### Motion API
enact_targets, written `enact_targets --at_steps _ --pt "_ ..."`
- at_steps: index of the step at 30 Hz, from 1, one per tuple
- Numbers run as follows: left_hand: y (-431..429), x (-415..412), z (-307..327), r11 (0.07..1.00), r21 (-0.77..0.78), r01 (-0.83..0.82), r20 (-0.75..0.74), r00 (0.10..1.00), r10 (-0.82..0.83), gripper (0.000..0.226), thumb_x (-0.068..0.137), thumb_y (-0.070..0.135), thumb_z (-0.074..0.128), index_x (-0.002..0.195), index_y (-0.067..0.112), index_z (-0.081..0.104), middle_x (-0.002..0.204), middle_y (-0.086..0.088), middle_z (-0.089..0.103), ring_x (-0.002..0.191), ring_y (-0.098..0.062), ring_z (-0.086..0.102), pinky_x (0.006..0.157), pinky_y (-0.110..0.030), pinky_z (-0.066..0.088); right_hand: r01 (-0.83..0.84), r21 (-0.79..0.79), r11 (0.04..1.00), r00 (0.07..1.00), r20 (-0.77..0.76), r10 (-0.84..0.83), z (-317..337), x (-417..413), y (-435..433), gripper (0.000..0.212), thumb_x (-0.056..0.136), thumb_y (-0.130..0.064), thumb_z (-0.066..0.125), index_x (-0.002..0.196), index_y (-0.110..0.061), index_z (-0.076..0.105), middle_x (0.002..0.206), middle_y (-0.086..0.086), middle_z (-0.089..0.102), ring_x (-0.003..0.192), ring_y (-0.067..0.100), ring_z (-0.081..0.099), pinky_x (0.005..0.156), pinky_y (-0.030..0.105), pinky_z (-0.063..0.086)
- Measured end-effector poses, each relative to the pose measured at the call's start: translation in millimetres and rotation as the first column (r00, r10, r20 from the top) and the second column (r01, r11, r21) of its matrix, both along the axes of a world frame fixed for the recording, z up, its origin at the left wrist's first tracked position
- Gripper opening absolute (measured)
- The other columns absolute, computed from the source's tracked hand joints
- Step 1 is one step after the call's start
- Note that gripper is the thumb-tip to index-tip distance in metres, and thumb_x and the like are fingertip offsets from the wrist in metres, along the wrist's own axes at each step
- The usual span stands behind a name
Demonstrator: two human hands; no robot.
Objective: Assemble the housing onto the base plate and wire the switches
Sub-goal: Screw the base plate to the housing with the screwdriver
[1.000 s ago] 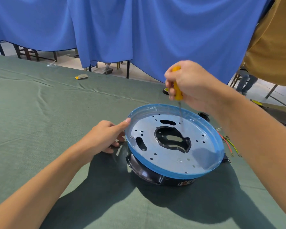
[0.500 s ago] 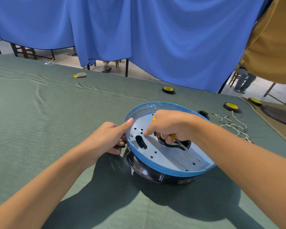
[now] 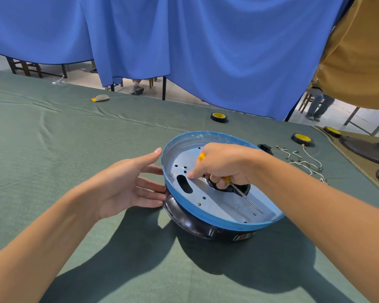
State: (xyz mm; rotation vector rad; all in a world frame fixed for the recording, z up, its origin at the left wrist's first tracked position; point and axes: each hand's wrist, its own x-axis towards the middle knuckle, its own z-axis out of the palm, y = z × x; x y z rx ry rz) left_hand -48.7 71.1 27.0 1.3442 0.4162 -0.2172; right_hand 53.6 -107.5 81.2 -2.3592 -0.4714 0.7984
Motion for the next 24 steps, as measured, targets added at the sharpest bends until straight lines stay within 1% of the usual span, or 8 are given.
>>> enact_targets --at_steps 3,7,10,13,17,20,22,24 --pt "-1.5 0.7 -0.8 0.999 -0.049 0.004 0.007 1.0 -0.003 0.07 0.063 0.056 0.078 0.108 0.004 0.062 0.093 -0.029 0.069 0.076 -0.034 0.069 0.066 -0.038 0.06 -0.005 -0.003 1.0 1.0 -0.004 0.005 0.8 -1.5 -0.7 0.027 0.088 -0.012 0.07 0.073 -0.012 0.047 0.06 0.004 0.036 0.041 0.013 0.03 0.039 0.021 0.029" --pt "-8.4 2.4 -0.9 0.995 -0.097 -0.024 0.01 1.0 0.025 0.07 0.057 0.049 0.084 0.104 0.006 0.055 0.086 -0.023 0.068 0.072 -0.031 0.068 0.064 -0.037 0.06 0.003 0.016 1.0 1.0 -0.005 -0.002 4.8 -2.1 -3.2 0.025 0.088 -0.013 0.07 0.074 -0.012 0.049 0.059 0.003 0.038 0.035 0.01 0.03 0.038 0.02 0.029" --pt "-10.3 2.1 -0.4 0.993 -0.094 -0.064 0.011 0.998 0.065 0.075 0.056 0.045 0.085 0.11 0.003 0.052 0.088 -0.028 0.067 0.073 -0.035 0.068 0.066 -0.04 0.061 -0.012 -0.004 1.0 1.0 0.027 0.012 4.6 -4.6 -4.3 0.024 0.088 -0.014 0.07 0.075 -0.012 0.05 0.058 0.003 0.038 0.035 0.01 0.031 0.039 0.02 0.03" --pt "-10.3 2.0 -0.5 0.992 -0.087 -0.088 0.006 0.996 0.089 0.078 0.059 0.045 0.084 0.115 0.002 0.05 0.089 -0.031 0.066 0.073 -0.038 0.068 0.063 -0.039 0.061 -0.027 -0.048 0.998 0.996 0.08 0.031 1.9 -6.7 -3.1 0.021 0.088 -0.019 0.07 0.08 -0.012 0.052 0.06 0.004 0.041 0.043 0.013 0.036 0.042 0.023 0.034" --pt "-10.6 2.4 -0.7 0.991 -0.078 -0.108 0.003 0.994 0.108 0.076 0.053 0.044 0.086 0.106 0.005 0.048 0.084 -0.03 0.064 0.067 -0.037 0.068 0.058 -0.038 0.059 -0.042 -0.06 0.997 0.994 0.1 0.048 2.2 -7.6 -2.9 0.02 0.089 -0.022 0.069 0.083 -0.011 0.054 0.062 0.005 0.042 0.048 0.015 0.036 0.043 0.025 0.034" --pt "-11.4 2.2 -0.7 0.99 -0.07 -0.119 0.004 0.993 0.12 0.072 0.048 0.041 0.086 0.098 0.009 0.044 0.074 -0.026 0.065 0.061 -0.037 0.068 0.055 -0.04 0.059 -0.066 -0.101 0.993 0.988 0.136 0.079 4.7 -10.6 -4.6 0.021 0.09 -0.026 0.067 0.085 -0.01 0.055 0.061 0.006 0.044 0.049 0.017 0.039 0.045 0.026 0.036" --pt "-11.1 2.3 -0.3 0.987 -0.096 -0.126 0.0 0.992 0.127 0.075 0.048 0.035 0.087 0.103 0.013 0.041 0.073 -0.028 0.067 0.06 -0.038 0.067 0.055 -0.042 0.059 -0.09 -0.147 0.985 0.979 0.168 0.114 5.4 -14.3 -4.6 0.022 0.091 -0.028 0.065 0.086 -0.01 0.055 0.062 0.007 0.045 0.051 0.019 0.04 0.05 0.028 0.037" --pt "-11.1 2.5 0.6 0.984 -0.131 -0.124 -0.008 0.992 0.124 0.087 0.052 0.03 0.086 0.122 0.019 0.036 0.086 -0.034 0.066 0.064 -0.04 0.068 0.056 -0.043 0.059 -0.108 -0.173 0.979 0.973 0.185 0.14 5.3 -17.8 -3.1 0.021 0.093 -0.028 0.063 0.089 -0.009 0.055 0.065 0.009 0.046 0.056 0.022 0.04 0.054 0.032 0.037"
